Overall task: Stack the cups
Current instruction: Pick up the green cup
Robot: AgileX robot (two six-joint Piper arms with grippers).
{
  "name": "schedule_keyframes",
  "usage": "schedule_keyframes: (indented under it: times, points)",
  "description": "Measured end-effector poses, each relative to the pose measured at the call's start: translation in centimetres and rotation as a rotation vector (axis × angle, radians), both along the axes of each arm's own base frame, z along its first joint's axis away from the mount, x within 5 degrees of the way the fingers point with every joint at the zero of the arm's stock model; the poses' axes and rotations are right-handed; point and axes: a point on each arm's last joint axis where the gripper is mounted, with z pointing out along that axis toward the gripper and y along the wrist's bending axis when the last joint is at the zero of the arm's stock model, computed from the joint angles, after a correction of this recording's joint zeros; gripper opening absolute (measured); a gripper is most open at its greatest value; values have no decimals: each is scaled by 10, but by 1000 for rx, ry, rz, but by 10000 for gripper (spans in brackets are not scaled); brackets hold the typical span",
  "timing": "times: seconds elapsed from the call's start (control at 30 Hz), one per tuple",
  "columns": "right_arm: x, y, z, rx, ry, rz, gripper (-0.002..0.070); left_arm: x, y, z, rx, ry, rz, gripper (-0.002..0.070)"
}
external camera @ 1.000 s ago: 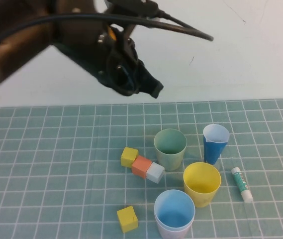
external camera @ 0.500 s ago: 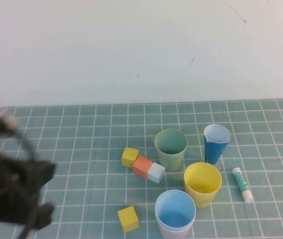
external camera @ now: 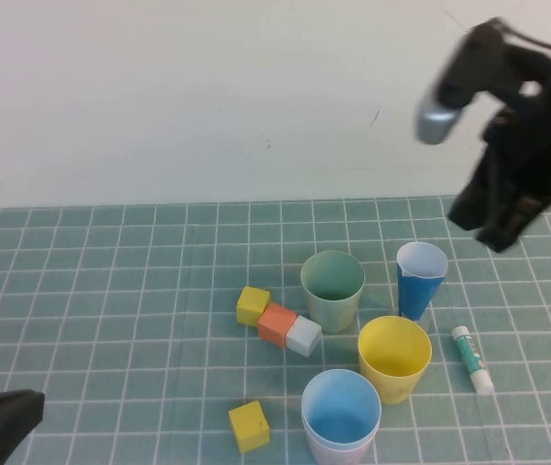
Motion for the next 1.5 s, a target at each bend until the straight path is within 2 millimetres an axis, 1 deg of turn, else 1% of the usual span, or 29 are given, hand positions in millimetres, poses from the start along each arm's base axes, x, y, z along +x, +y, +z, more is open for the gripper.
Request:
schedule_keyframes:
  times: [0.13, 0.27, 0.37, 0.43, 0.57, 0.63, 0.7, 0.77, 0.83, 1.0, 1.33, 1.43, 1.5]
  points:
    - [35, 22, -14, -62, 41, 17, -3, -1, 1, -1, 10, 14, 2, -1]
    - [68, 37, -30, -89, 74, 22, 1, -1, 1, -2, 13, 18, 3, -1]
    - [93, 48, -46, -96, 75, 21, 36, -1, 1, -2, 25, 14, -6, -1]
    - [106, 54, -57, -99, 77, 20, 93, -1, 1, -2, 30, 17, -8, -1]
    - [124, 63, -80, -98, 98, 9, 270, -2, 2, -4, 54, 30, -15, -1]
    - [131, 68, -95, -96, 124, 7, 352, -3, 2, -4, 64, 35, -19, -1]
    - [136, 71, -110, -96, 152, 7, 390, -3, 2, -5, 68, 38, -20, -1]
    - [141, 74, -124, -96, 166, 6, 410, -3, 2, -5, 68, 38, -20, -1]
    - [145, 76, -139, -98, 179, 2, 416, -3, 3, -5, 71, 40, -21, -1]
    - [153, 81, -164, -92, 198, -4, 421, -3, 3, -5, 75, 42, -22, -1]
    - [162, 87, -187, -55, 171, -23, 418, -4, 4, -7, 89, 67, -19, -1]
    - [164, 87, -199, -61, 181, -25, 401, -5, 4, -8, 96, 78, -18, -1]
    - [165, 87, -206, -65, 189, -26, 360, -5, 5, -8, 99, 85, -17, -1]
